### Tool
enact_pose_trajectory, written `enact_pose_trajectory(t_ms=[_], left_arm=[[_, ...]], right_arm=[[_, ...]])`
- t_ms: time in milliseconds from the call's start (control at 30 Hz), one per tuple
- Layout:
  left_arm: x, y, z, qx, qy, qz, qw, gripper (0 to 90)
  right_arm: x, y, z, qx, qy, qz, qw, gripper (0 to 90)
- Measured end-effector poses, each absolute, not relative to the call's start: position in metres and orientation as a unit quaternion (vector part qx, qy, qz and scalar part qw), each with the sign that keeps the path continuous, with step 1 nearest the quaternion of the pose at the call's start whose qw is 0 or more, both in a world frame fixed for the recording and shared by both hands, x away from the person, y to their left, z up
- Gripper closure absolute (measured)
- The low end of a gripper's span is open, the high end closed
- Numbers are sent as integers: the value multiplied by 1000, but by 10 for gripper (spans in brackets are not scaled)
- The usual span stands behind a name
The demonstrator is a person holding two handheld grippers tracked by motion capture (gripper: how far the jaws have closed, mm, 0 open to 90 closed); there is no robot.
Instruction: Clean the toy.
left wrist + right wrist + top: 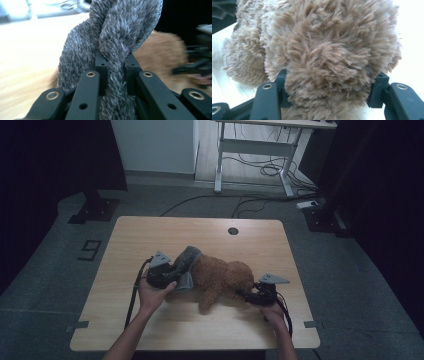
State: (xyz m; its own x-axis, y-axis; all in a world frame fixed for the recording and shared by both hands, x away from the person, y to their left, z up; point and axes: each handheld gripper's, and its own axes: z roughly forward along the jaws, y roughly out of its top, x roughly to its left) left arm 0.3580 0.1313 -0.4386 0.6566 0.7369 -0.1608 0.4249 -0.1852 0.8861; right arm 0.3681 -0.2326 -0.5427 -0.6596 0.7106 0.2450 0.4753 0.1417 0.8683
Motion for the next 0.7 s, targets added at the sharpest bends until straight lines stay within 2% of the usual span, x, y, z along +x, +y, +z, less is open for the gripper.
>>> enact_pose_trajectory(t_ms=[133, 300, 700], left_arm=[[354, 98, -441, 776, 356, 139, 502, 778], [359, 68, -469, 794, 351, 127, 479, 778], [353, 88, -490, 802, 358, 112, 465, 781]], right_arm=[[368, -233, -543, 396, 747, 521, 112, 392], [368, -233, -543, 396, 748, 521, 111, 392], [367, -231, -542, 387, 754, 519, 115, 391]])
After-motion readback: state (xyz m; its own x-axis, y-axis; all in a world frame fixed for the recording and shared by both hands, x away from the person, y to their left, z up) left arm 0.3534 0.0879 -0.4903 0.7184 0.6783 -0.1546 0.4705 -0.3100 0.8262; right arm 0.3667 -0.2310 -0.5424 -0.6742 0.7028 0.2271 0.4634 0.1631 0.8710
